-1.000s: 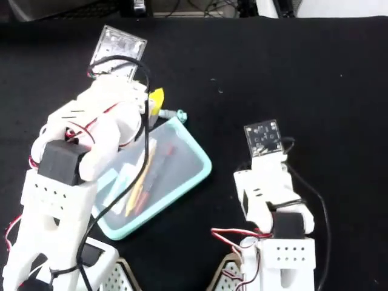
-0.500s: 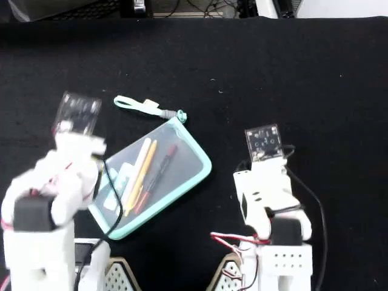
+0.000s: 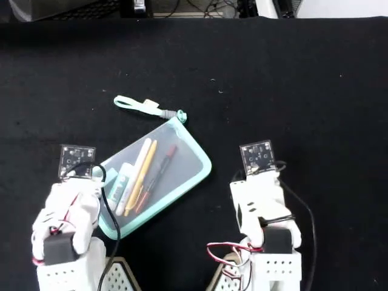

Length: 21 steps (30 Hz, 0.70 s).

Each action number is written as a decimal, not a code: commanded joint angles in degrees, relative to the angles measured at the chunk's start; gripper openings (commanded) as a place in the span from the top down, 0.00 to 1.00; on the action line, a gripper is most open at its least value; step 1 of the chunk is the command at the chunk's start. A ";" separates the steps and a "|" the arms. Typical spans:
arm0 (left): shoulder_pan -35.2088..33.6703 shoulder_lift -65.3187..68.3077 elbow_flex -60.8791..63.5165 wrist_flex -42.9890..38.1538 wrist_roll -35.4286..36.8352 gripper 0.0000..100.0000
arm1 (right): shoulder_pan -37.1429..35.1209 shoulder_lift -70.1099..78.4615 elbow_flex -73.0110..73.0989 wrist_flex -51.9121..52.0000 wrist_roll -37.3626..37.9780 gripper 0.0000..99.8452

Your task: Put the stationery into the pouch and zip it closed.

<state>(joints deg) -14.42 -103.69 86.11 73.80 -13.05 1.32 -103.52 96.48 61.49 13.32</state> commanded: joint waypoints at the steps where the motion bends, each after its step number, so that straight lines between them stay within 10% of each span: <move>1: 0.48 -0.35 0.66 -0.26 8.00 0.96 | 0.26 -2.68 0.13 3.96 -0.79 0.99; 21: 3.47 -0.44 11.21 -3.60 14.07 0.96 | 0.62 -2.68 0.13 12.13 -3.78 0.99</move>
<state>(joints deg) -13.98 -103.96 96.22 72.48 0.57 1.23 -103.52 96.48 73.45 10.07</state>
